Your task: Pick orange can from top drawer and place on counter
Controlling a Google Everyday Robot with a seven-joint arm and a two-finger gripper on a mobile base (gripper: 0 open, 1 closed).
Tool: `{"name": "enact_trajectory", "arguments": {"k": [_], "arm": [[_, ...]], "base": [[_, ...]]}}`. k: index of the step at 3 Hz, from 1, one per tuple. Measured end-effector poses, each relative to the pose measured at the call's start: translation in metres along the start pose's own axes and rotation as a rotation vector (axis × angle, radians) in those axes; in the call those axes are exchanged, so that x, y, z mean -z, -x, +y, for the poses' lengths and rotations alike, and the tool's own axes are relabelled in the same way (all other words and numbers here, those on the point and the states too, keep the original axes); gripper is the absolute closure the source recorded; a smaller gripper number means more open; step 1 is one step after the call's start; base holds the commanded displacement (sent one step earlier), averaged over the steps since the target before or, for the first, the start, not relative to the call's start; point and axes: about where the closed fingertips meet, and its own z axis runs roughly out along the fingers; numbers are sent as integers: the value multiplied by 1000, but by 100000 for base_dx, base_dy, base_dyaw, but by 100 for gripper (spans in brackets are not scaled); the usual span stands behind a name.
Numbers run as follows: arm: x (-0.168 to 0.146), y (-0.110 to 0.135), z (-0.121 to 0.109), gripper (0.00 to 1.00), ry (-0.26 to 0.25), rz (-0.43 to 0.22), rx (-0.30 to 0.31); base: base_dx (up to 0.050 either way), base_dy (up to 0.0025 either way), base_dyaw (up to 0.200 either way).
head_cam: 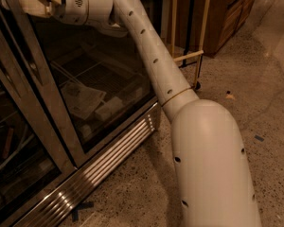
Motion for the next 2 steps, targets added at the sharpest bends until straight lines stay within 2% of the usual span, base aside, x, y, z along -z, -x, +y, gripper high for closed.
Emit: {"name": "enact_trajectory", "arguments": {"k": [2], "arm": [[-2, -1, -14, 0, 0, 0, 0]], "base": [[0, 0, 0]]}}
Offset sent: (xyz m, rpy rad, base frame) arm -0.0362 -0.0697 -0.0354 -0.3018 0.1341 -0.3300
